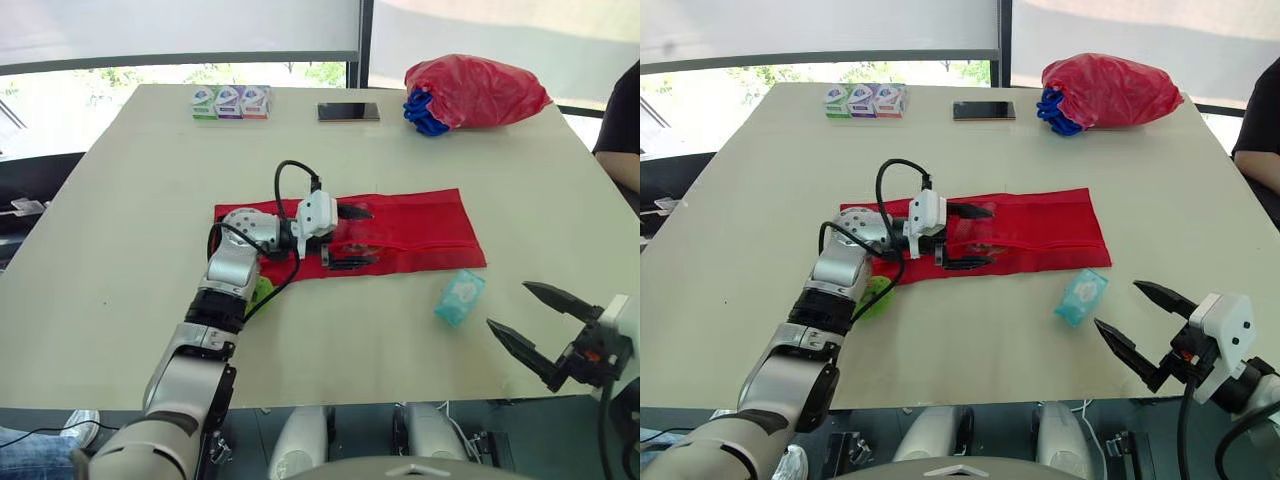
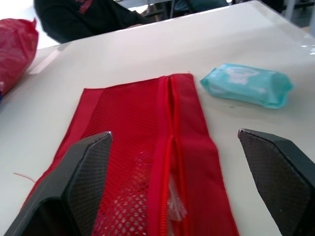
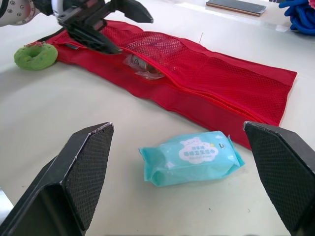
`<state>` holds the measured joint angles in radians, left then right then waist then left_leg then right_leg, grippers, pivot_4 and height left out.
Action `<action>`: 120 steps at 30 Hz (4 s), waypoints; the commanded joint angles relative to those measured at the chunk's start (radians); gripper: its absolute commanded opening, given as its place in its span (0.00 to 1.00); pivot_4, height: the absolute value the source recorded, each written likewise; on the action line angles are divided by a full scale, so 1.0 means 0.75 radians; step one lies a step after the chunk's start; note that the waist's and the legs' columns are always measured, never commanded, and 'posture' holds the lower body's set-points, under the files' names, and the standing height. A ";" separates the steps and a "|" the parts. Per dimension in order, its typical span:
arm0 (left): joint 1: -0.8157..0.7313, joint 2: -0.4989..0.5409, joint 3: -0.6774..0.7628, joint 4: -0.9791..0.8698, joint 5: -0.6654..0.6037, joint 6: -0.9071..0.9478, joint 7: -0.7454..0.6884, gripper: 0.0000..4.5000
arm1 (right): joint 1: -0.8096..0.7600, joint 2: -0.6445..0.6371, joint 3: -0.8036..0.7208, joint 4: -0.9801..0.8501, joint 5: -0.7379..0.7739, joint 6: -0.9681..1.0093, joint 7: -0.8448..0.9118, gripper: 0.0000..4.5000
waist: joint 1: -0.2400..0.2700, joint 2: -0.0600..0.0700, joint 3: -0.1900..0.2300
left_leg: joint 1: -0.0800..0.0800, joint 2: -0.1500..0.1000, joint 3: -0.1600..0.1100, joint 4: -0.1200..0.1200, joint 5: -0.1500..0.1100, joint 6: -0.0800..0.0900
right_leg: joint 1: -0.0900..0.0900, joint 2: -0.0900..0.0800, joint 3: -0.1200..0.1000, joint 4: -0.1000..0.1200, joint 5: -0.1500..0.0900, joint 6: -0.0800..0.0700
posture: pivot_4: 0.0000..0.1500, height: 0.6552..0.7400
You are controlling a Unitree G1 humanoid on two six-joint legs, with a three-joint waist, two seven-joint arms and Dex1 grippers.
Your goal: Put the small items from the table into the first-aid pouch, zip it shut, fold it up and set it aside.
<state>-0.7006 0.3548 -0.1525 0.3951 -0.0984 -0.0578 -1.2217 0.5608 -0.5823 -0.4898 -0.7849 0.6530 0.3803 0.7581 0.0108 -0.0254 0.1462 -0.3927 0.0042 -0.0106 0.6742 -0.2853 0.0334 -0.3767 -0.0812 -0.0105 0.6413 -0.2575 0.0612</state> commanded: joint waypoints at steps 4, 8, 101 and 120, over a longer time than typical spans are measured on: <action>-0.122 -0.158 -0.100 0.111 0.097 0.059 0.200 0.97 | -0.002 0.006 -0.031 -0.076 0.020 -0.035 -0.031 1.00 | 0.005 0.000 0.000 | -0.001 -0.001 0.000 0.001 0.000 0.000 | 0.000 0.000 0.000 0.000 0.000 0.000 | 1.00 1.00; -0.231 -0.273 -0.176 0.327 0.196 0.018 0.313 0.97 | 0.027 0.016 -0.053 -0.118 0.036 -0.033 -0.064 1.00 | 0.008 0.000 0.000 | 0.000 -0.001 -0.001 0.001 0.000 0.000 | 0.000 0.001 0.000 0.000 0.000 0.000 | 1.00 1.00; -0.147 -0.318 -0.184 0.234 0.168 0.078 0.270 0.00 | -0.321 0.233 0.331 -0.187 0.220 0.849 -0.729 0.01 | 0.001 0.003 -0.003 | -0.001 0.000 0.000 0.000 0.000 0.001 | -0.001 0.001 0.002 0.000 0.000 0.000 | 1.00 1.00; -0.104 -0.363 -0.211 0.123 0.123 0.067 0.255 0.00 | -0.523 0.351 0.418 -0.008 0.265 0.986 -0.959 0.01 | 0.003 0.004 -0.003 | -0.002 -0.001 0.000 0.000 0.000 0.001 | -0.001 0.001 0.002 0.000 0.000 0.000 | 1.00 1.00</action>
<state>-0.7656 0.0964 -0.3147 0.5240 0.0169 0.0157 -1.0356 0.1701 -0.3243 -0.1719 -0.7631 0.8408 1.1288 0.0462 0.0129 -0.0226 0.1442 -0.3942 0.0033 -0.0110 0.6745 -0.2855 0.0338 -0.3777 -0.0807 -0.0093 0.6411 -0.2577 0.0611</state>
